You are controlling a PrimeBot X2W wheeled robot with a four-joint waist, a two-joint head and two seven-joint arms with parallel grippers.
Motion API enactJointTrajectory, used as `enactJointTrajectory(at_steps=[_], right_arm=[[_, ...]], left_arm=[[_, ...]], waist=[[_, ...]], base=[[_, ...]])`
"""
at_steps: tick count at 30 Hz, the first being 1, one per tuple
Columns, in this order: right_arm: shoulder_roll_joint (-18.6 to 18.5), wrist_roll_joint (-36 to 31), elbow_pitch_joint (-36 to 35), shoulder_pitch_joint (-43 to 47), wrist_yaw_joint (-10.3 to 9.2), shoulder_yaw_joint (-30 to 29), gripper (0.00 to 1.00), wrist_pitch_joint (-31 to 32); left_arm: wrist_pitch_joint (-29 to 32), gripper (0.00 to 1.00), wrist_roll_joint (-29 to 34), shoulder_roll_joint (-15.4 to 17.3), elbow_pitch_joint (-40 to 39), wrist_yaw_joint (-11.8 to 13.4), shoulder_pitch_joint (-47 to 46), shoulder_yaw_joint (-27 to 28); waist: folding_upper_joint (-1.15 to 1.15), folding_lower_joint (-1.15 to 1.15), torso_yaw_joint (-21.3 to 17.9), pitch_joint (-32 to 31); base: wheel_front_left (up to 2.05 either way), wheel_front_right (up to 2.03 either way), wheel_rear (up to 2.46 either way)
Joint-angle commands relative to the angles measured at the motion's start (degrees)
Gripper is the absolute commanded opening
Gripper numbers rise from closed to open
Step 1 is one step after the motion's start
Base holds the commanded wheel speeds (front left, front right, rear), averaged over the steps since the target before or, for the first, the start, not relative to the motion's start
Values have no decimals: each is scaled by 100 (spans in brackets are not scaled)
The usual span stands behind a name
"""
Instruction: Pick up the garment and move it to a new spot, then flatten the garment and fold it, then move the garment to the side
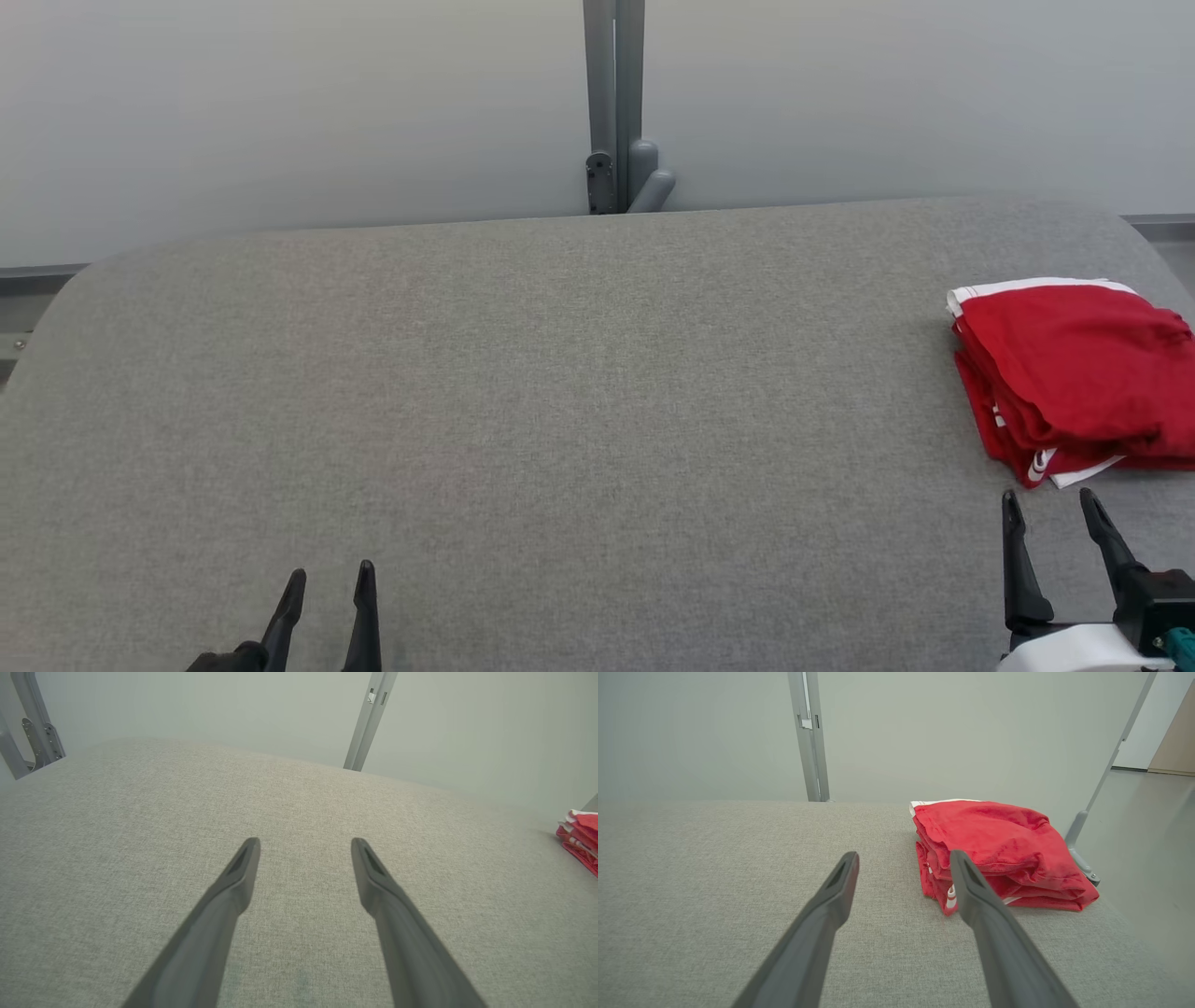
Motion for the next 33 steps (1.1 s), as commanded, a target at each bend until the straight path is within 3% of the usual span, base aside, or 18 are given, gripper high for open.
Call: enactJointTrajectory(at_steps=[1,33], right_arm=[[-3,7,-8,51,-4,15,100,-13],[-12,473,-264,250,-5,424,100,-14]], left_arm=[[7,100,37,25,-4,-20,19,23],[7,100,-59,21,11,-50,16,-23]], waist=[[0,0,523,-46],[0,0,582,-26]], base=[[0,0,0],[0,0,0]])
